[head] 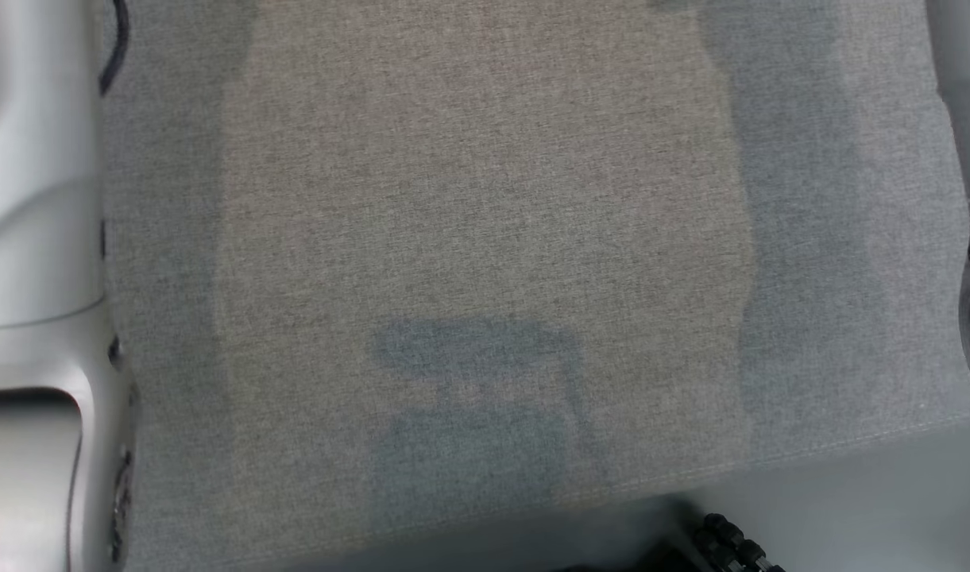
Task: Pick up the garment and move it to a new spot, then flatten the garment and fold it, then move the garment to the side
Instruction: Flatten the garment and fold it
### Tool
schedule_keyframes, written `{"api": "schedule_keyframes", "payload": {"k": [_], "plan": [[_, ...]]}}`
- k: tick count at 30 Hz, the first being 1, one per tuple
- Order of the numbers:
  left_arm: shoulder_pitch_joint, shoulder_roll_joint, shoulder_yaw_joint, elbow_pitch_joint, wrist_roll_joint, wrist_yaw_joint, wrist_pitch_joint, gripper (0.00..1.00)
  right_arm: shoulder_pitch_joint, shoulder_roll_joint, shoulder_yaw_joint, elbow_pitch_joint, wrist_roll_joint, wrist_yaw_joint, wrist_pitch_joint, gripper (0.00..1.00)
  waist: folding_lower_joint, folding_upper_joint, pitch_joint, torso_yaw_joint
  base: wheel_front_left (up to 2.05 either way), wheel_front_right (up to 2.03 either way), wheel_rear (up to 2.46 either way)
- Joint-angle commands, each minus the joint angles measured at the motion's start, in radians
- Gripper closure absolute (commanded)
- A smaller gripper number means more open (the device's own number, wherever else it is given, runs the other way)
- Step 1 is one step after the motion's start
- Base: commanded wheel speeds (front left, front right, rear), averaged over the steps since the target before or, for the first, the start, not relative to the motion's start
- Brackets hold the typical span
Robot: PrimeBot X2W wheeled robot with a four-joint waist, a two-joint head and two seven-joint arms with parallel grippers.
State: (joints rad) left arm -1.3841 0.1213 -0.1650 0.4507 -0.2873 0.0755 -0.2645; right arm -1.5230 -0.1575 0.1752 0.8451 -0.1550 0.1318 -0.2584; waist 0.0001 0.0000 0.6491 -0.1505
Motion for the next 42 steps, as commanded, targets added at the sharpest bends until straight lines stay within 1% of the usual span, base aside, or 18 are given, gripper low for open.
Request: {"api": "schedule_keyframes", "payload": {"k": [1, 2, 6, 8, 10, 13, 16, 19, 22, 24, 26, 31, 32, 38, 42], "plan": [[0.052, -0.008, 0.012, -0.025, 0.004, -0.014, 0.000, 1.00, 0.030, -0.022, 0.034, 0.008, 0.008, -0.002, -0.007, 1.00, -0.0001, 0.0000, 0.004, 0.027, 0.00, 0.00, 0.00], [0.089, -0.008, 0.006, -0.033, 0.019, -0.024, 0.000, 1.00, 0.057, -0.026, 0.066, 0.011, 0.024, -0.002, -0.007, 1.00, -0.0001, 0.0000, 0.000, 0.032, 0.00, 0.00, 0.00], [0.233, -0.029, 0.019, -0.108, 0.012, -0.052, 0.000, 1.00, 0.131, -0.078, 0.195, 0.009, 0.116, -0.002, -0.004, 1.00, -0.0001, 0.0000, -0.030, 0.052, 0.00, 0.00, 0.00], [0.317, -0.039, 0.019, -0.134, -0.001, -0.070, 0.000, 1.00, 0.176, -0.094, 0.265, 0.000, 0.194, -0.002, 0.023, 1.00, -0.0001, 0.0000, -0.054, 0.056, 0.00, 0.00, 0.00], [0.395, -0.042, 0.011, -0.153, -0.006, -0.080, 0.000, 1.00, 0.220, -0.115, 0.340, -0.026, 0.294, -0.002, 0.074, 1.00, -0.0001, 0.0000, -0.082, 0.063, 0.00, 0.00, 0.00], [0.499, -0.038, -0.009, -0.166, 0.002, -0.081, 0.005, 1.00, 0.288, -0.174, 0.441, -0.115, 0.462, -0.002, 0.168, 1.00, -0.0001, 0.0000, -0.130, 0.076, 0.00, 0.00, 0.00], [0.584, -0.026, -0.026, -0.184, 0.011, -0.068, 0.035, 1.00, 0.360, -0.251, 0.523, -0.247, 0.630, -0.002, 0.284, 1.00, -0.0001, 0.0000, -0.174, 0.083, 0.00, 0.00, 0.00], [0.668, -0.024, -0.035, -0.208, -0.004, -0.059, 0.071, 1.00, 0.428, -0.340, 0.582, -0.378, 0.740, -0.002, 0.380, 1.00, -0.0001, 0.0000, -0.219, 0.087, 0.00, 0.00, 0.00], [0.759, -0.024, -0.040, -0.244, -0.018, -0.046, 0.100, 1.00, 0.509, -0.412, 0.610, -0.480, 0.822, -0.002, 0.460, 1.00, -0.0001, 0.0000, -0.268, 0.092, 0.00, 0.00, 0.00], [0.820, -0.024, -0.040, -0.270, -0.030, -0.037, 0.121, 1.00, 0.554, -0.457, 0.609, -0.531, 0.853, -0.002, 0.498, 1.00, -0.0001, 0.0000, -0.297, 0.097, 0.00, 0.00, 0.00], [0.885, -0.026, -0.040, -0.293, -0.042, -0.028, 0.137, 1.00, 0.601, -0.484, 0.602, -0.563, 0.856, -0.002, 0.519, 1.00, -0.0001, 0.0000, -0.324, 0.098, 0.00, 0.00, 0.00], [1.041, -0.034, -0.065, -0.336, -0.062, -0.006, 0.165, 1.00, 0.694, -0.519, 0.584, -0.577, 0.805, -0.002, 0.550, 1.00, -0.0001, 0.0000, -0.380, 0.100, 0.00, 0.00, 0.00], [1.041, -0.034, -0.065, -0.336, -0.062, -0.006, 0.165, 1.00, 0.694, -0.519, 0.584, -0.577, 0.805, -0.002, 0.550, 1.00, -0.0001, 0.0000, -0.380, 0.100, 0.00, 0.00, 0.00], [1.189, -0.046, -0.105, -0.368, -0.076, 0.022, 0.173, 1.00, 0.801, -0.511, 0.559, -0.578, 0.785, -0.002, 0.581, 1.00, -0.0001, 0.0000, -0.444, 0.107, 0.00, 0.00, 0.00], [1.262, -0.037, -0.115, -0.406, -0.068, 0.041, 0.184, 1.00, 0.877, -0.505, 0.551, -0.595, 0.793, -0.002, 0.603, 1.00, -0.0001, 0.0000, -0.481, 0.109, 0.00, 0.00, 0.00]]}}
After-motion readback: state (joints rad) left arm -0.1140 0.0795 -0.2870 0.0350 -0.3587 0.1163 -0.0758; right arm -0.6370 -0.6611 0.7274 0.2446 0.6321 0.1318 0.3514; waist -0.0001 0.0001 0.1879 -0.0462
